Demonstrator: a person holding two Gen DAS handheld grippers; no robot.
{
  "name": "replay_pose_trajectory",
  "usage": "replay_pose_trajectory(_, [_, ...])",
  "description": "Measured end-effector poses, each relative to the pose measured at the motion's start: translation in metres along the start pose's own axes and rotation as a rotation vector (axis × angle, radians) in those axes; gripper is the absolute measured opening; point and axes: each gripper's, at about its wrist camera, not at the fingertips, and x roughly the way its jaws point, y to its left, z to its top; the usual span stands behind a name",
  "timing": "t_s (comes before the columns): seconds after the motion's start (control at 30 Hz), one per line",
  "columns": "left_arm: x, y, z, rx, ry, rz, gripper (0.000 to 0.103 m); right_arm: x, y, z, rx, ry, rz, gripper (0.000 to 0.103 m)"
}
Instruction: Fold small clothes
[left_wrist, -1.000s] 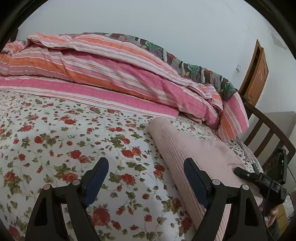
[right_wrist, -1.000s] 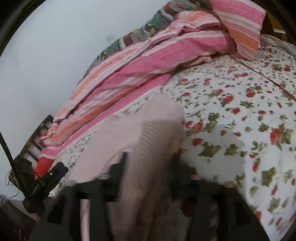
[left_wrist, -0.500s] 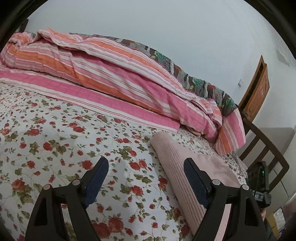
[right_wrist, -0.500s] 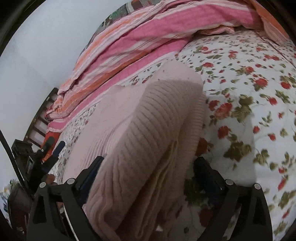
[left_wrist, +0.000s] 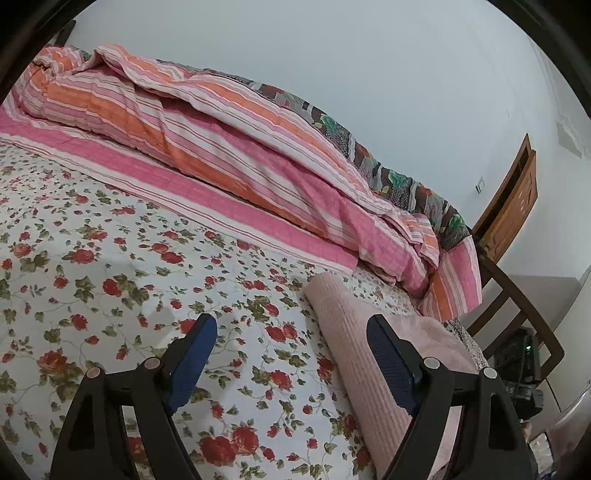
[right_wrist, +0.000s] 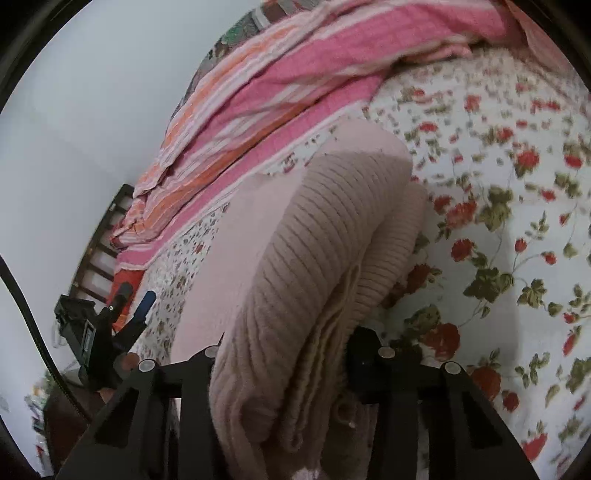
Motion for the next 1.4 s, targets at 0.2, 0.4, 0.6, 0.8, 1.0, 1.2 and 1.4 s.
replay_pose_trajectory(0.2, [-0.01, 0.01, 0.007, -0.05, -0.019, -0.008, 0.082, -0.014, 0.053, 0.015, -0.021, -0.076, -0.049, 0.039])
replay_pose_trajectory(0.4, [-0.025, 0.017, 0.018, -0.054, -0.062, 0.004, 0.082, -0.011, 0.107, 0.033, -0.066, -0.124, -0.122, 0.038])
replay_pose_trajectory(0.6, [-0.037, 0.031, 0.024, -0.088, -0.081, 0.004, 0.082, 0.007, 0.155, 0.05, -0.131, -0.135, -0.16, 0.037])
replay_pose_trajectory(0.8, [-0.039, 0.036, 0.027, -0.074, -0.079, 0.028, 0.082, 0.032, 0.171, 0.076, -0.059, -0.147, 0.001, 0.037])
replay_pose_trajectory(1.0, [-0.032, 0.028, 0.024, -0.026, -0.046, 0.03, 0.082, 0.072, 0.095, 0.064, 0.113, -0.092, 0.035, 0.039])
replay_pose_trajectory(1.2, [-0.011, 0.005, 0.009, 0.083, 0.06, 0.015, 0.082, 0.074, 0.048, 0.044, 0.031, -0.072, -0.055, 0.048])
replay_pose_trajectory(1.4, [0.0, -0.025, -0.025, 0.275, 0.168, -0.004, 0.082, 0.034, 0.059, 0.017, -0.207, -0.192, -0.112, 0.052])
